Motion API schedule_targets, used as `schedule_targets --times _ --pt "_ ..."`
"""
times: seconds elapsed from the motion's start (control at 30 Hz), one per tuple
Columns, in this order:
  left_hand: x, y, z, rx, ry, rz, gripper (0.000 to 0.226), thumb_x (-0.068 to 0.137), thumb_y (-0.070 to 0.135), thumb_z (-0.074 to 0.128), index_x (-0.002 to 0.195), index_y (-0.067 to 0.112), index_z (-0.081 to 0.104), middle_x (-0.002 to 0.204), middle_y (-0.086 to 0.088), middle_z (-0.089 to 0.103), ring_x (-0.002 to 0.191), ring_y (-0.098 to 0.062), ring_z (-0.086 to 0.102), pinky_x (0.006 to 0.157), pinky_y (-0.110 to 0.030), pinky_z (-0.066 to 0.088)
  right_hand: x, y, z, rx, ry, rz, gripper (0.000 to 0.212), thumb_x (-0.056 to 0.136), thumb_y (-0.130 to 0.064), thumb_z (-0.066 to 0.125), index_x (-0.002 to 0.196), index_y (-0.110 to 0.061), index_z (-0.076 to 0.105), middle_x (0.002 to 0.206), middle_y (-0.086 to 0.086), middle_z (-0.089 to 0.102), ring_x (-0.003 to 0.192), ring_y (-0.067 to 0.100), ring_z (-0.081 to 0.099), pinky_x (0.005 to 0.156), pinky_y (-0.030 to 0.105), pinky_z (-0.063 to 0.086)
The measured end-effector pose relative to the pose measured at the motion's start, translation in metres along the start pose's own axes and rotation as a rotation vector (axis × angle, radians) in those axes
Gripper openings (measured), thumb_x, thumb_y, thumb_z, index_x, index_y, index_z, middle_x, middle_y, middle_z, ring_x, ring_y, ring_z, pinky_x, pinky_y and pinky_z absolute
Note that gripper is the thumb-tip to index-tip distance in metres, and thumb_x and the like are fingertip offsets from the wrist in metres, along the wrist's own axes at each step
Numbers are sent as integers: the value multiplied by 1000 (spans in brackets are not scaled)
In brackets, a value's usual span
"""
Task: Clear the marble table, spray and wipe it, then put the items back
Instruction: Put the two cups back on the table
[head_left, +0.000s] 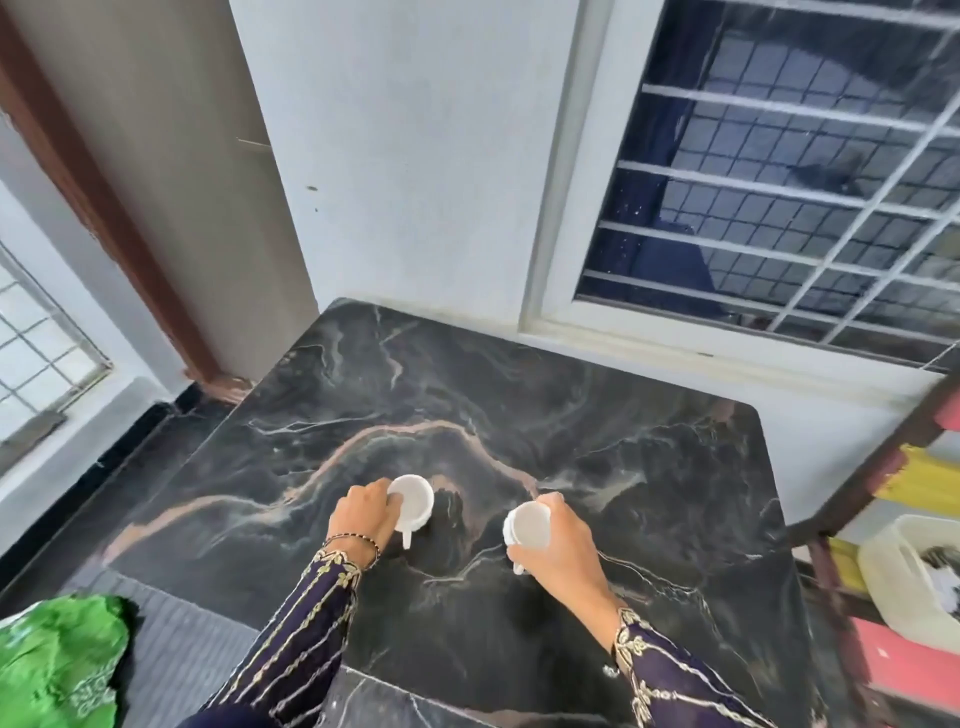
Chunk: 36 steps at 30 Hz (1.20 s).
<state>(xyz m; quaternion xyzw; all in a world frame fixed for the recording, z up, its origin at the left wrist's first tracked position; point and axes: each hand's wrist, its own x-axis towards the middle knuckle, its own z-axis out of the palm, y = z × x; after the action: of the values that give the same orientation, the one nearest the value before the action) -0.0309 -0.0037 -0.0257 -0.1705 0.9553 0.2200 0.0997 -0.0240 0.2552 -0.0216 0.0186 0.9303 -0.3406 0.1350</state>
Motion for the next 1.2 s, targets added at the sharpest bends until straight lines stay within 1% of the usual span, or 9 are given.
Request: schedule_targets --times 0.1,0.33,0.4,0.53,0.67,0.83,0.97,1.1,1.2 --pt "10 -9 0 25 -5 22 29 93 28 41 104 9 59 109 -19 67 101 -42 60 80 -40 48 8 -9 11 -15 -20 20 62 71 -29 80 123 -18 49 119 1 58 113 23 55 90 33 50" --pt "22 -19 -3 -7 32 23 25 93 28 43 99 9 57 103 -22 68 96 -42 62 74 -39 46 18 -17 31 -54 -9 30 64 74 -37 76 129 -20 47 123 2 56 118 22 49 90 33 45" --pt "23 -21 -1 -12 48 10 25 93 28 43 101 9 57 104 -22 68 97 -42 61 76 -39 47 20 -18 32 -56 -11 20 67 77 -38 76 134 -19 45 129 3 55 122 22 46 92 34 45" --pt "23 -17 1 18 82 -24 33 96 37 37 106 11 54 106 -21 67 99 -42 62 80 -40 48 23 -20 30 -53 -36 -3 80 85 -44 74 148 -17 34 147 3 45 134 24 39 104 37 42" --pt "17 -11 0 63 166 -58 37 95 41 37 104 10 54 103 -23 68 97 -42 63 80 -42 50 20 -19 26 -36 -23 -23 88 85 -53 73 153 -18 30 153 1 41 139 24 36 107 42 43" --pt "4 3 -1 135 253 -59 31 94 37 42 103 9 52 92 -21 70 88 -42 68 70 -39 51 11 -4 17 4 -5 -40 87 85 -59 70 152 -22 28 154 -3 39 143 19 34 106 40 44" --pt "-4 21 -4 95 345 -61 35 94 42 45 107 11 55 83 -21 72 80 -42 69 66 -38 50 3 10 8 24 -4 -13 82 86 -61 68 149 -26 30 155 -5 39 142 17 39 106 42 45" --pt "-15 51 -4 54 407 10 39 96 44 42 118 15 55 85 -21 72 82 -41 69 69 -41 51 -6 27 -3 77 -12 2 78 87 -60 67 149 -28 33 156 -6 40 141 18 43 110 44 45" --pt "-25 80 -1 22 388 149 37 98 43 39 115 14 55 79 -18 71 77 -39 68 64 -41 50 -13 44 -13 101 5 2 72 90 -59 65 147 -25 36 153 -6 44 137 16 48 109 40 46"
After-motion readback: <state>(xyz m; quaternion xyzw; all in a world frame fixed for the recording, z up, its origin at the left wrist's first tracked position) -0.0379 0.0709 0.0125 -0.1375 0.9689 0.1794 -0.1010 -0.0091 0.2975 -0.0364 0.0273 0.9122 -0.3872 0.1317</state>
